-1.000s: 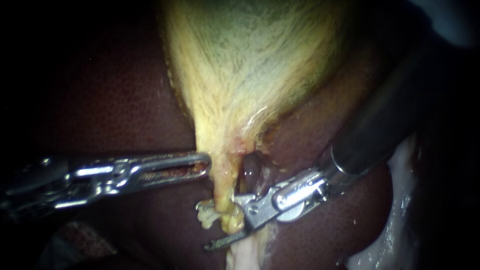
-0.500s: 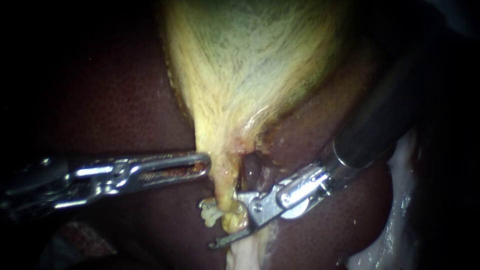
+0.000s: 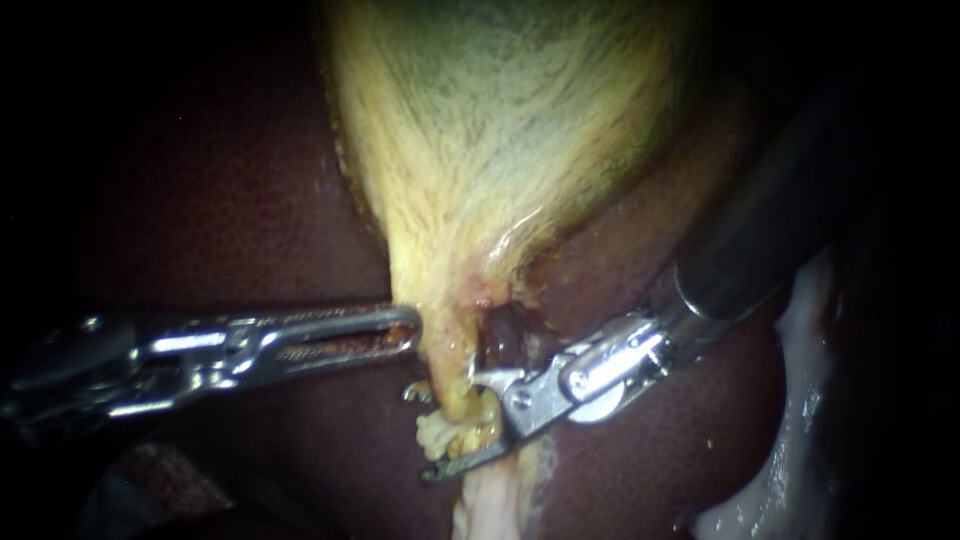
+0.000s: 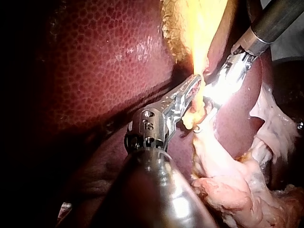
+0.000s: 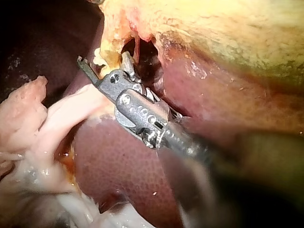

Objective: Going back second clip left tube

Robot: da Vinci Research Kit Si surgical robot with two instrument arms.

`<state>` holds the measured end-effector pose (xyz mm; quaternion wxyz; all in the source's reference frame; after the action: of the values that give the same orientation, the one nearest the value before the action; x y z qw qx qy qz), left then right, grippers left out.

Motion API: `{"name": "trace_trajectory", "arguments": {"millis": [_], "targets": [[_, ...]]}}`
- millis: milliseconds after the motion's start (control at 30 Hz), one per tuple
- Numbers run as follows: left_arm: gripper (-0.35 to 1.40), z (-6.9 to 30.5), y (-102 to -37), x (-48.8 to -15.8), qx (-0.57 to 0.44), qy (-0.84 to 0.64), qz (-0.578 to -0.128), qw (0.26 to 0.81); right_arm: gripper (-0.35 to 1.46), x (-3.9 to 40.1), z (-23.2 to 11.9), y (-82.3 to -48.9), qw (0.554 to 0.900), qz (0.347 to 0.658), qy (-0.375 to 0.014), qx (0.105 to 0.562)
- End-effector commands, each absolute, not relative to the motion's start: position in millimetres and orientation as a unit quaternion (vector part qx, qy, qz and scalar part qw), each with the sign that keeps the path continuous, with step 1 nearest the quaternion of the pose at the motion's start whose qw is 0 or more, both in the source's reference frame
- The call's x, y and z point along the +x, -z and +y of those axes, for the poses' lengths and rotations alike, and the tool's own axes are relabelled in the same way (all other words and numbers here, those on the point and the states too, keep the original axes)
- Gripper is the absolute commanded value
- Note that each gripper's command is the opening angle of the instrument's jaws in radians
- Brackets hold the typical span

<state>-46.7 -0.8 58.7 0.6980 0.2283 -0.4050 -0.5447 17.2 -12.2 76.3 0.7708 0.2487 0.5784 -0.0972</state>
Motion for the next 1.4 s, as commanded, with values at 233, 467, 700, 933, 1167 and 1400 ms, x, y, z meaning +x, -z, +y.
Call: {"name": "trace_trajectory", "arguments": {"millis": [233,467,700,933,1167,1400], "targets": [[-0.35,-0.8,-58.7,-46.9,0.228,0.545,-0.405,0.698,0.6,19.0,-13.9,-77.1,0.774,0.574,0.088,0.252],[-0.35,-0.9,-58.7,-46.7,0.228,0.545,-0.405,0.698,0.6,17.2,-12.1,-76.6,0.776,0.574,0.078,0.25],[-0.35,-0.9,-58.6,-46.6,0.228,0.545,-0.405,0.698,0.6,12.8,-10.1,-74.5,0.78,0.575,0.062,0.24],[-0.35,-0.9,-58.6,-46.6,0.228,0.545,-0.405,0.698,0.6,8.4,-9.4,-72.0,0.78,0.576,0.055,0.238],[-0.35,-0.9,-58.7,-46.6,0.228,0.545,-0.405,0.698,0.6,4.8,-7.8,-69.1,0.784,0.574,0.036,0.235],[-0.35,-0.8,-59.3,-46.7,0.228,0.544,-0.405,0.698,0.6,2.6,-5.4,-66.5,0.788,0.575,0.036,0.217]]}}
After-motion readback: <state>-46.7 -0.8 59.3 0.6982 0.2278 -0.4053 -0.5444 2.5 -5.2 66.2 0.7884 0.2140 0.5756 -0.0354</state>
